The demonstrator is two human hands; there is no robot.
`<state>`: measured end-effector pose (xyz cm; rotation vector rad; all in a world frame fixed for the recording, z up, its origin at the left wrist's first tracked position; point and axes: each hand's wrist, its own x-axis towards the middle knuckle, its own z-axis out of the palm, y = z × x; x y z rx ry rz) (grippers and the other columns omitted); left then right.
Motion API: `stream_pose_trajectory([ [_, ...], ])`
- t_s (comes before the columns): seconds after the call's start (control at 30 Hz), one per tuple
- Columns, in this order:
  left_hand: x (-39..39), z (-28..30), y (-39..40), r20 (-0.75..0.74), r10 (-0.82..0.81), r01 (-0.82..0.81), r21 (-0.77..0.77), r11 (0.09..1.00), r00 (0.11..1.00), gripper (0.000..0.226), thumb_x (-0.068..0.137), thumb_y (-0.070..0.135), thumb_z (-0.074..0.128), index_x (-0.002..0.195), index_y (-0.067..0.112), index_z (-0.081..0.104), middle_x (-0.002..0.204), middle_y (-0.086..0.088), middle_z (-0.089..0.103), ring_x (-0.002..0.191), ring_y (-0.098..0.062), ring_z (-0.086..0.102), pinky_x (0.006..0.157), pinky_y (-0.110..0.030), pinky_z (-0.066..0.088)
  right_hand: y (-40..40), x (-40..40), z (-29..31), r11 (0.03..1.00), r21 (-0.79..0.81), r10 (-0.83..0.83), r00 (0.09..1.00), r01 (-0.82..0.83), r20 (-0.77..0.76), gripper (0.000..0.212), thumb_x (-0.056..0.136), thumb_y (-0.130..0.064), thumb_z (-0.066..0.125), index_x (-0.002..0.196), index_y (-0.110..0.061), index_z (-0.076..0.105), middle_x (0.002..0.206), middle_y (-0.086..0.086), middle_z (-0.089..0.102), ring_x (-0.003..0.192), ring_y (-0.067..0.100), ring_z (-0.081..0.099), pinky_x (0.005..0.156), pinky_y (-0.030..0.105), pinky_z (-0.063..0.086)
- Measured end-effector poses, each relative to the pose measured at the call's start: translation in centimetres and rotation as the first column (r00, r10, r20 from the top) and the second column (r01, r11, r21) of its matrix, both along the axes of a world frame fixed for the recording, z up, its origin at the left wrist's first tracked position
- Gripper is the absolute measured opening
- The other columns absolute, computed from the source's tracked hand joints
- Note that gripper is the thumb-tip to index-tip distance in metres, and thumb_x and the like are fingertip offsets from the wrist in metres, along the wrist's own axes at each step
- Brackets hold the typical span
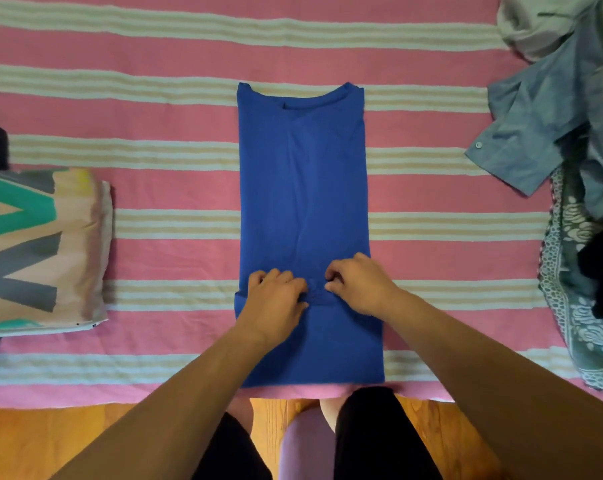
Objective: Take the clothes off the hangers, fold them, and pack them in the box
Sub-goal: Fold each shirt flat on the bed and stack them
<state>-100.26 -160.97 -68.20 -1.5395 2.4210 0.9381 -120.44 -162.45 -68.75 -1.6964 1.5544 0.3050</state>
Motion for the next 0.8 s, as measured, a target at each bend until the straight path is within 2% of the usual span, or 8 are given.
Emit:
stream_pose_trajectory([
  [0.07, 0.4, 1.1, 1.6, -0.093, -0.07, 0.063, -0.084, 0.994, 0.993, 0.008, 0.085, 0.028, 0.067, 0.092, 0.031, 0.071, 0.081, 0.007, 0.056, 0.082, -0.021, 0.058, 0.088, -0.04, 0.033, -0.6, 0.4, 0.4, 0.996, 0.086, 0.014, 1.0, -0.015, 0.019, 0.015, 0.095, -0.033, 0.065, 0.106, -0.026, 0.071, 0.097, -0.009, 0.068, 0.1, 0.019, 0.053, 0.092, 0.035, 0.044],
  [0.2, 1.5, 3.0, 3.7, -0.218, -0.109, 0.067, -0.194, 0.979, 0.97, 0.013, 0.088, 0.031, 0.062, 0.091, 0.036, 0.074, 0.08, 0.011, 0.052, 0.078, -0.014, 0.051, 0.093, -0.037, 0.033, -1.8, 1.3, 1.4, 0.989, 0.147, -0.029, 0.973, -0.006, 0.23, 0.016, 0.093, -0.024, 0.07, 0.107, -0.019, 0.076, 0.09, -0.013, 0.061, 0.086, 0.008, 0.055, 0.082, 0.024, 0.043],
  [0.27, 1.3, 2.8, 2.3, -0.157, -0.039, 0.011, -0.171, 0.985, 0.987, 0.016, 0.09, 0.034, 0.059, 0.094, 0.035, 0.074, 0.082, 0.01, 0.056, 0.08, -0.017, 0.056, 0.092, -0.038, 0.032, -2.2, 1.4, 1.3, 0.995, 0.094, 0.006, 0.971, -0.029, 0.239, 0.021, 0.098, -0.026, 0.063, 0.115, -0.023, 0.074, 0.101, -0.014, 0.064, 0.092, 0.008, 0.051, 0.09, 0.027, 0.042],
  [0.37, 0.9, 1.2, -0.7, -0.022, 0.013, -0.015, -0.077, 0.997, 1.0, 0.025, 0.093, 0.042, 0.062, 0.114, 0.03, 0.068, 0.097, 0.006, 0.065, 0.094, -0.023, 0.061, 0.099, -0.041, 0.031, -2.4, 0.8, 0.8, 0.999, 0.032, 0.036, 0.987, -0.041, 0.155, 0.03, 0.105, -0.033, 0.046, 0.128, -0.029, 0.066, 0.126, -0.01, 0.067, 0.105, 0.021, 0.051, 0.1, 0.035, 0.04],
  [0.43, 1.2, 0.2, -2.1, 0.082, -0.028, 0.028, 0.004, 1.0, 0.996, 0.039, 0.094, 0.054, 0.053, 0.12, 0.026, 0.063, 0.107, 0.003, 0.066, 0.103, -0.025, 0.06, 0.103, -0.044, 0.031, -2.2, 0.0, 0.9, 0.997, -0.016, 0.077, 0.994, -0.076, 0.076, 0.032, 0.105, -0.04, 0.044, 0.127, -0.027, 0.063, 0.122, -0.006, 0.068, 0.105, 0.024, 0.049, 0.097, 0.041, 0.041],
  [0.57, 4.6, 0.4, -2.6, 0.201, -0.097, 0.094, 0.027, 0.995, 0.975, 0.056, 0.087, 0.068, 0.034, 0.107, 0.023, 0.062, 0.099, 0.004, 0.069, 0.098, -0.027, 0.062, 0.099, -0.047, 0.033, 0.0, -3.0, 1.2, 0.992, -0.023, 0.122, 0.992, -0.122, -0.03, 0.04, 0.095, -0.054, 0.055, 0.125, -0.029, 0.054, 0.116, -0.007, 0.057, 0.112, 0.02, 0.046, 0.097, 0.038, 0.032],
  [0.67, 7.3, 0.5, -2.0, 0.279, -0.041, 0.022, 0.069, 0.997, 0.959, 0.035, 0.093, 0.051, 0.058, 0.117, 0.026, 0.064, 0.109, 0.002, 0.068, 0.108, -0.028, 0.061, 0.1, -0.048, 0.032, 1.7, -4.8, 0.9, 1.0, -0.006, 0.028, 0.997, -0.028, 0.071, 0.041, 0.09, -0.05, 0.066, 0.126, -0.031, 0.057, 0.115, -0.008, 0.048, 0.113, 0.02, 0.044, 0.1, 0.04, 0.035],
  [0.8, 7.5, 0.3, -1.5, 0.194, 0.135, -0.147, 0.047, 0.988, 0.972, 0.018, 0.091, 0.026, 0.067, 0.108, 0.023, 0.065, 0.104, 0.001, 0.069, 0.1, -0.03, 0.061, 0.092, -0.045, 0.035, 3.1, -5.1, 0.2, 0.996, -0.071, -0.053, 0.995, 0.06, 0.09, 0.045, 0.084, -0.027, 0.079, 0.126, -0.028, 0.065, 0.114, -0.002, 0.048, 0.107, 0.023, 0.045, 0.1, 0.041, 0.04],
])
